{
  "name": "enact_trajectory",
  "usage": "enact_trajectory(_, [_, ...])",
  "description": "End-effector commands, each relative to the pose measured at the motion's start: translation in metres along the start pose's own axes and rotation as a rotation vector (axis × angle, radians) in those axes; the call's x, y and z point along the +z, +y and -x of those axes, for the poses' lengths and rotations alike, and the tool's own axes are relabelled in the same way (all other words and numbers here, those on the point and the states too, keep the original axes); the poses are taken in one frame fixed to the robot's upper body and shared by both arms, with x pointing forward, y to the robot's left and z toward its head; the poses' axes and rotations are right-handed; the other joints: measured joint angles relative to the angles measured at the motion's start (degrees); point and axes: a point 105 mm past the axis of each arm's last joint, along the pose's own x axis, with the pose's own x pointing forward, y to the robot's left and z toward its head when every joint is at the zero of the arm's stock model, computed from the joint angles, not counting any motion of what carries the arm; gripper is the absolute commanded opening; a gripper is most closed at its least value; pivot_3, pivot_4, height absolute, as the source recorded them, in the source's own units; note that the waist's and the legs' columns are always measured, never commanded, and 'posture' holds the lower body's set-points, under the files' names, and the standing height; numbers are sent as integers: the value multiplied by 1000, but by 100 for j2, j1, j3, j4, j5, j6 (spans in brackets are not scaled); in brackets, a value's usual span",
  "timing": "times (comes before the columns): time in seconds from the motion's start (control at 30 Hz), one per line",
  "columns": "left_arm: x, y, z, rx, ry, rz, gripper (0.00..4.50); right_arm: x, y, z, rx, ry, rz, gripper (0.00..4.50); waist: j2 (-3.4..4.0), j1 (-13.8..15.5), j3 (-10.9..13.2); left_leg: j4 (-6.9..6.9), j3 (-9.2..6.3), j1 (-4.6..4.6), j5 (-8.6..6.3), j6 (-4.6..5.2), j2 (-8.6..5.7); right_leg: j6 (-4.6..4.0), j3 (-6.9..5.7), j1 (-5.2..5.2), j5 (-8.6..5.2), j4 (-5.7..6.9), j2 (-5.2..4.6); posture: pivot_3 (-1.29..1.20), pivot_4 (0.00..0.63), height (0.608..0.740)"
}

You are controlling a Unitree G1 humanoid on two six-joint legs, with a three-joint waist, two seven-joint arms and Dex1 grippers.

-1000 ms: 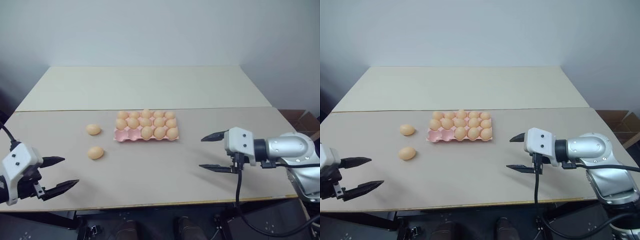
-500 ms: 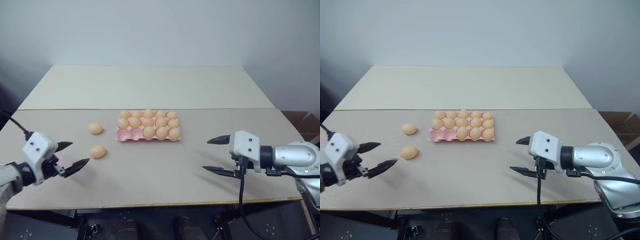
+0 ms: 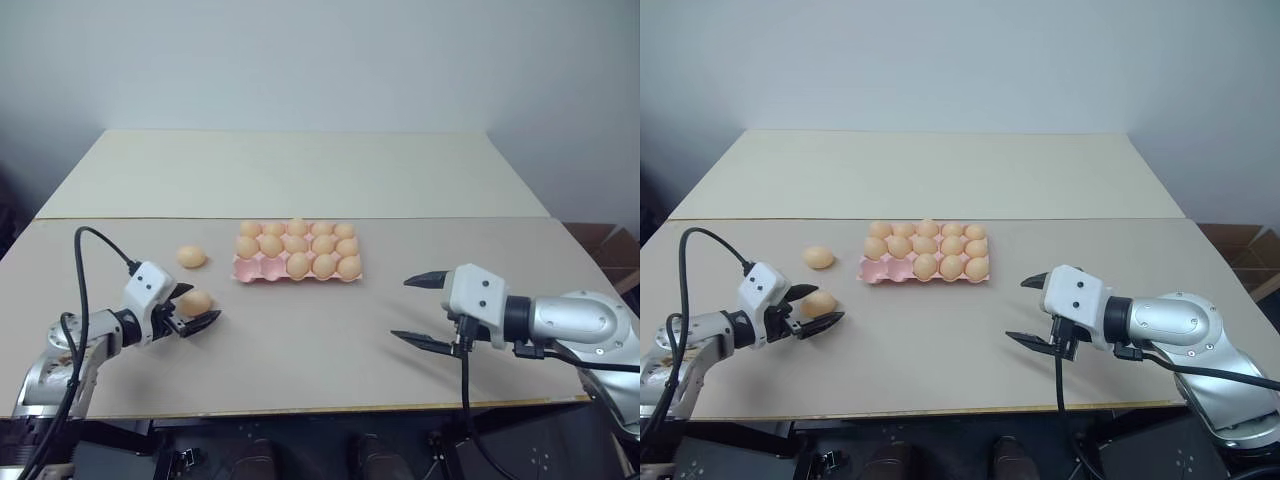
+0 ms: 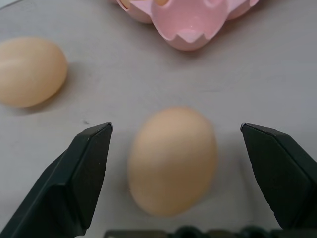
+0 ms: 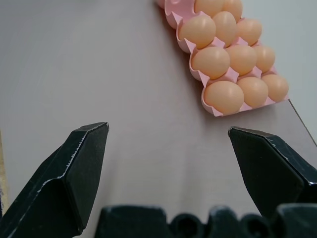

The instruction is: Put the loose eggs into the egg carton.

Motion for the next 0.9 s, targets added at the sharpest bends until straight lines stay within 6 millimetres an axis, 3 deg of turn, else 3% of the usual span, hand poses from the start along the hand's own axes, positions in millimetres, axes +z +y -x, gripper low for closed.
enact_trajectory(0.03, [4, 4, -4, 2, 0, -1, 4318, 10, 0, 1, -20, -23, 33, 4498, 0, 6, 0, 1, 0, 1, 0, 0, 0, 0, 1, 1, 0, 0, 0, 0, 150, 740])
enact_trajectory(0.1, [4, 5, -5, 4, 1, 0, 3923, 9, 1, 1, -25, -21, 34, 4500, -1, 8, -1, 1, 0, 1, 0, 0, 0, 1, 1, 1, 0, 0, 0, 0, 150, 740])
enact_trajectory(0.3, [2, 6, -4, 13, 16, -17, 1990, 6, -1, 0, -46, -6, 37, 4500, -1, 13, -1, 1, 0, -2, 0, 0, -1, 15, 1, 0, 9, -1, -1, 0, 150, 740])
enact_trajectory(0.33, [2, 6, -4, 16, 17, -17, 1855, 6, -1, 0, -47, -6, 37, 4500, -1, 14, -1, 1, 0, -2, 0, 0, -1, 15, 1, 0, 9, -1, -1, 0, 150, 740])
enact_trajectory(0.5, [14, 2, -3, 3, -20, -52, 1828, 5, -1, -1, -49, -8, 39, 4500, -2, 14, -1, 2, 0, -1, 0, 0, 0, 15, 1, 0, 9, 0, 0, 0, 150, 740])
enact_trajectory(0.7, [77, -19, 4, -139, -283, -29, 1828, 4, -1, -2, -62, -5, 42, 4500, -2, 30, -1, 4, -1, -7, 0, 0, -2, 23, 1, 0, 14, -2, -3, 0, 150, 740])
enact_trajectory(0.8, [98, -23, -8, -161, -359, -13, 1828, 5, -2, -3, -73, -12, 44, 4500, -5, 63, -4, 7, -5, -5, 1, 1, -4, 31, -3, 6, 19, 0, -2, 0, 150, 740])
enact_trajectory(0.9, [105, -24, -28, -184, -346, -59, 1828, 9, -3, -7, -89, -29, 40, 4500, -8, 50, -5, 10, -7, -3, 1, 2, -7, 37, -1, 12, 22, -1, 0, 0, 150, 740])
